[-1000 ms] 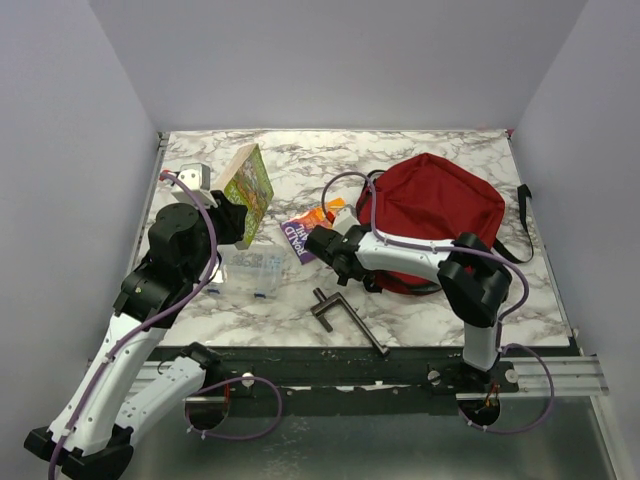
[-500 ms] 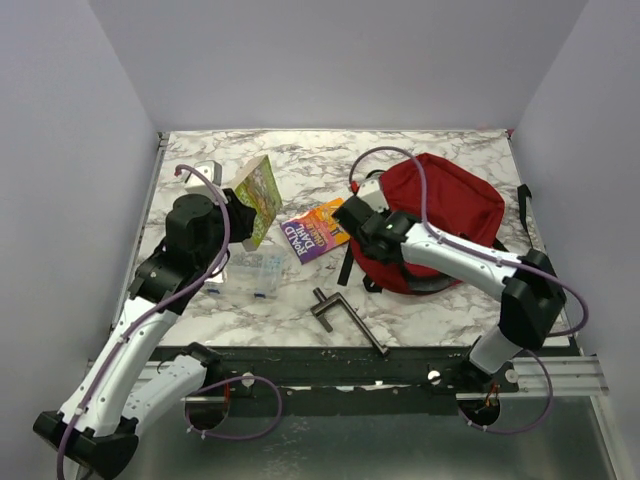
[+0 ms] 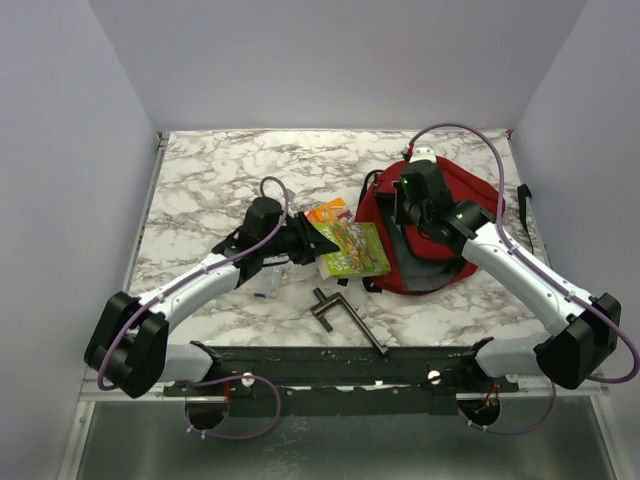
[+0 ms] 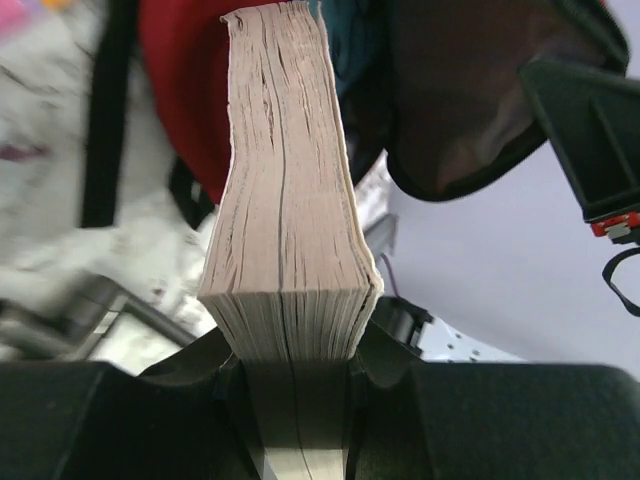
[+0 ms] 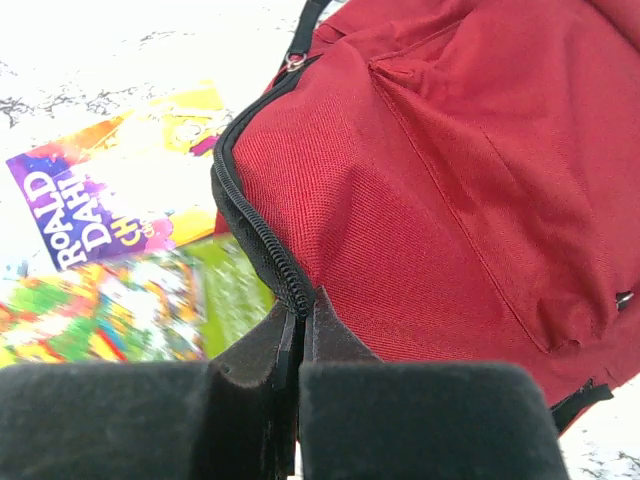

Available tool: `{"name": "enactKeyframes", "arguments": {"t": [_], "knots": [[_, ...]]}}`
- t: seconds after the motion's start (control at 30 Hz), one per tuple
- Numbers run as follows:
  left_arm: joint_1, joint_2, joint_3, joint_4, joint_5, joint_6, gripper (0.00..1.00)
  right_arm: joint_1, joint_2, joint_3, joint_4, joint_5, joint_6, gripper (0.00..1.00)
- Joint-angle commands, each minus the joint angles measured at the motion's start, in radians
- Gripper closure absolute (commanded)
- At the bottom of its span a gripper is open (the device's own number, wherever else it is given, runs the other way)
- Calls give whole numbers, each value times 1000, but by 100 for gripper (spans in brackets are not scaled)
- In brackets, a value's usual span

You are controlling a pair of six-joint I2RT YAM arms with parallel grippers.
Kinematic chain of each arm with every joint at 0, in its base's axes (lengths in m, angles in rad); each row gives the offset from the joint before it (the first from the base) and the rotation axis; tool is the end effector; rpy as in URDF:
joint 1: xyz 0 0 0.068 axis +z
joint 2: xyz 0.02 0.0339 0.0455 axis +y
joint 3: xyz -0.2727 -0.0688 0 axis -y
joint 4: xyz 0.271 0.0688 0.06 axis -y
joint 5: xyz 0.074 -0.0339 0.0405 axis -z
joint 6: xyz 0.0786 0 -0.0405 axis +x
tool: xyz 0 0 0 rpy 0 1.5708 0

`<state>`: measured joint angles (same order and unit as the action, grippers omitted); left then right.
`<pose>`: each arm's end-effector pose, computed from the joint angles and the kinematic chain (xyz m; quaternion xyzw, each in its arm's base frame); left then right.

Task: Pack the student bag
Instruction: Place the book in the student bag.

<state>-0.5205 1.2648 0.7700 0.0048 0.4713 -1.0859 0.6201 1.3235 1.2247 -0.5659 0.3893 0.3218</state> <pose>0.2702 -0.1960 0.2299 -0.1172 0.8342 -0.4990 0.2033 0.2976 0.1758 0.3204 -0.0474 0.8849 0.0399 0.4616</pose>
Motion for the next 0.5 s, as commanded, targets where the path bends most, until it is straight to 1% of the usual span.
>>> {"name": "enactKeyframes", "arguments": {"t": [0.0,0.17,0.23,0.33,0.47], "knots": [[-102,97,7,385,75,-287,100,-15,-5,33,58,-100,28,99],[-156,233,81,475,25,-379,100,-27,-27,55,94,-180,53,99],[-178,284,124,485,2,-391,100,-28,-29,70,89,-196,58,99],[-203,376,169,518,-39,-465,100,-29,-40,88,83,-221,64,99],[-224,487,255,577,-156,-490,100,-28,-58,90,90,-242,60,99]]}}
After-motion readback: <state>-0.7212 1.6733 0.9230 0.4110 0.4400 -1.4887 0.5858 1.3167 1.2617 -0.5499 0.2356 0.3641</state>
